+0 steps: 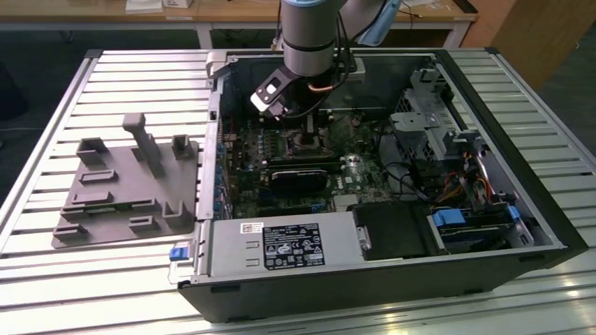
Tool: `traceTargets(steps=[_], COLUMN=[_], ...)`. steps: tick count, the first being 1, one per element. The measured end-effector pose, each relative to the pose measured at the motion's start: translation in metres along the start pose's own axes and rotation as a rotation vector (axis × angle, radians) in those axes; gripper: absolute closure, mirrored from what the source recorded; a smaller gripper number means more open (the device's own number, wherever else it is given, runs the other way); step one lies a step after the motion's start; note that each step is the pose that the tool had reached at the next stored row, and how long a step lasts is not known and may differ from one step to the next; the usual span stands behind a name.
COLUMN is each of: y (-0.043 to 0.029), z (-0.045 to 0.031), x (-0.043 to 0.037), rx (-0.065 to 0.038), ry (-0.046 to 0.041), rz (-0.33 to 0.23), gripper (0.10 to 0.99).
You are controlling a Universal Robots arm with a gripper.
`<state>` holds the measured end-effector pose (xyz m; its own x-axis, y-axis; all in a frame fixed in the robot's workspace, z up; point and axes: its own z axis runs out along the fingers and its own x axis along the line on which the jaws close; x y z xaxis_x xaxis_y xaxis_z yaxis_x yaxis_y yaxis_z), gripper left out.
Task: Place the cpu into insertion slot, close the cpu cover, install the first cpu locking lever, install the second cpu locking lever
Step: 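Place the cpu into insertion slot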
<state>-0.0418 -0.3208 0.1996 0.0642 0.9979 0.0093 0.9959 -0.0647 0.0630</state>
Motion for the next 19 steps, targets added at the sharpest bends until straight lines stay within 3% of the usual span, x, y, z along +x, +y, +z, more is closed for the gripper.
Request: traceTargets(steps=[8, 19], y=[0.0011, 0.0033], z=[-0.0179, -0.0533], x=[0.0001, 0.0004], rx=[0.000, 0.000], ry=[-0.0008, -0.0010], rz=[0.000, 0.000], gripper=[0.984, 0.984])
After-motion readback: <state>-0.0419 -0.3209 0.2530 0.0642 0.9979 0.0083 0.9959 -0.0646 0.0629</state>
